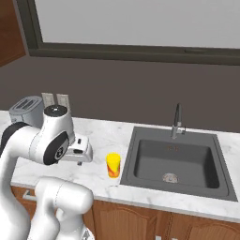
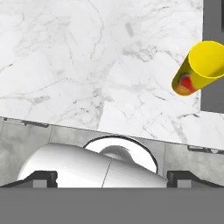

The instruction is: Pick the cup and bowl from the counter and place them on the counter next to the sink.

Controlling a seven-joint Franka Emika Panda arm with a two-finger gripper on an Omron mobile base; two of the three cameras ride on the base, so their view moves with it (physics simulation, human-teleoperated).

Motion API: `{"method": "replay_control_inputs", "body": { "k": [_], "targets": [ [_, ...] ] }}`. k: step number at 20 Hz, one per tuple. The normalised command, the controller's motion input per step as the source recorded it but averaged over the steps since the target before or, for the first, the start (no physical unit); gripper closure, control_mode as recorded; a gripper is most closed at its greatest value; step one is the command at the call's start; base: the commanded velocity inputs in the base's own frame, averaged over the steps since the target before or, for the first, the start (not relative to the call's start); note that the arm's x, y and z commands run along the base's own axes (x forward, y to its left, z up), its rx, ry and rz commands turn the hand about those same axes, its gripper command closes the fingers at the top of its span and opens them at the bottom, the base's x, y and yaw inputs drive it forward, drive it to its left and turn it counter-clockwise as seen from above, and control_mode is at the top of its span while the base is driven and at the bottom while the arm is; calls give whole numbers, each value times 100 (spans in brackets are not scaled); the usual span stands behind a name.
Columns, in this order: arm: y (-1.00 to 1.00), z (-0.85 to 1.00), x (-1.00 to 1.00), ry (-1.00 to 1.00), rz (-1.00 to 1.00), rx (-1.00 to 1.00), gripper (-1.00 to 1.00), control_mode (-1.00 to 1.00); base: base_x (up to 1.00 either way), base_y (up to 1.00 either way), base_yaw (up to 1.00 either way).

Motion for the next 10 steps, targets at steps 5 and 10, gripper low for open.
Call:
{"method": "replay_control_inputs", "body": {
  "k": [5, 10],
  "targets": [
    [0, 0, 0, 0, 0, 0, -100, -100, 0, 0, 0],
    [0, 0, 0, 0, 0, 0, -100, -100, 0, 0, 0]
  ]
}}
